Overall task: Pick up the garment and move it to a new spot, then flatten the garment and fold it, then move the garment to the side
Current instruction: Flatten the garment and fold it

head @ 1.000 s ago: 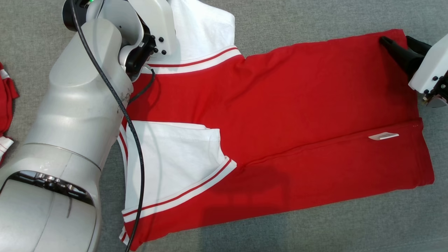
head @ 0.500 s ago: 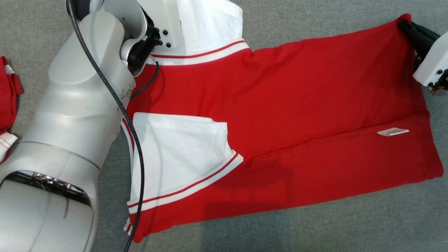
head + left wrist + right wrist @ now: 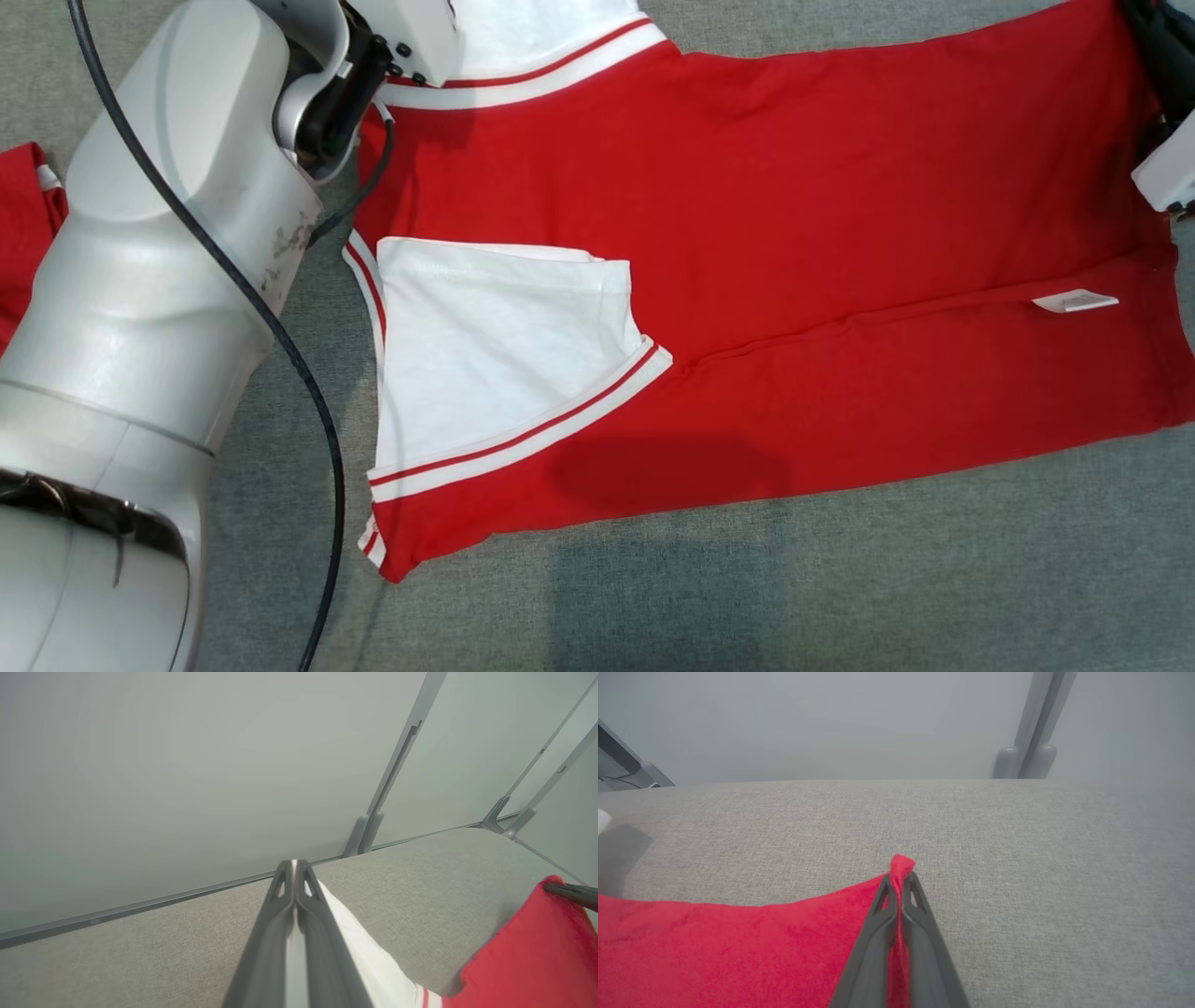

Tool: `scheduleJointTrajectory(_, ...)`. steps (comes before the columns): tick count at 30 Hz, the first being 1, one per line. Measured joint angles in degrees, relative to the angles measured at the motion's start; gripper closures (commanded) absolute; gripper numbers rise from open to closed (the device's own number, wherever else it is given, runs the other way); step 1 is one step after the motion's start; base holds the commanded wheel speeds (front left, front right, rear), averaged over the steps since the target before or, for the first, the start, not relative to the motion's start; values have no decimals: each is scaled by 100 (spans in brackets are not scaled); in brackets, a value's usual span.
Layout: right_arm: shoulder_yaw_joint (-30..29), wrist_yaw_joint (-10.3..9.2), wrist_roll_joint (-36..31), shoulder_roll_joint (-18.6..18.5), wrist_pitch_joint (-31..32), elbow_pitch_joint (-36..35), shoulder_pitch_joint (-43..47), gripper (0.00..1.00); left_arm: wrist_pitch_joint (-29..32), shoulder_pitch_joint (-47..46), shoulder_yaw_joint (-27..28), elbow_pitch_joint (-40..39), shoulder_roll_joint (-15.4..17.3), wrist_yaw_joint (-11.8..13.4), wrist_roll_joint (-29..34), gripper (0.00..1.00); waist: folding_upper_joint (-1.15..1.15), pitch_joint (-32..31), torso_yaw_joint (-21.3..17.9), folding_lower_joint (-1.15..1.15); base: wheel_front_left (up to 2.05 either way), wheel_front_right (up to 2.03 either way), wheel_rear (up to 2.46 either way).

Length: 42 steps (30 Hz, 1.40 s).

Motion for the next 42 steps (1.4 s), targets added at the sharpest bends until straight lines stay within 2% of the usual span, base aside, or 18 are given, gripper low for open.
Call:
scheduleJointTrajectory(10,444,-1,609,-582,-775,-682,449,100,-27,1090,-194,-1573,590,22,-314,100,0,-307,128,0,0,0,0)
scheduleJointTrajectory(14,570,-1,862,-820,-923,-925,751,100,93,1736,-189,-2465,921,290,-378,100,0,-464,184,0,0,0,0)
scheduleJointTrajectory(27,655,-1,1422,-1318,-1168,-1392,1599,100,571,3729,-108,-5301,1825,1484,-682,100,0,-898,377,0,0,0,0)
scheduleJointTrajectory(32,576,-1,1653,-1493,-1171,-1460,1909,100,616,4346,-115,-5922,2000,1809,-740,100,0,-1046,461,0,0,0,0)
scheduleJointTrajectory(38,381,-1,1746,-1628,-1221,-1427,2225,100,605,4909,-59,-6324,2168,2085,-844,100,0,-1195,550,0,0,0,0)
scheduleJointTrajectory(42,337,-1,1801,-1633,-1221,-1282,2433,100,591,5194,-59,-6502,2190,2163,-967,100,0,-1264,615,0,0,0,0)
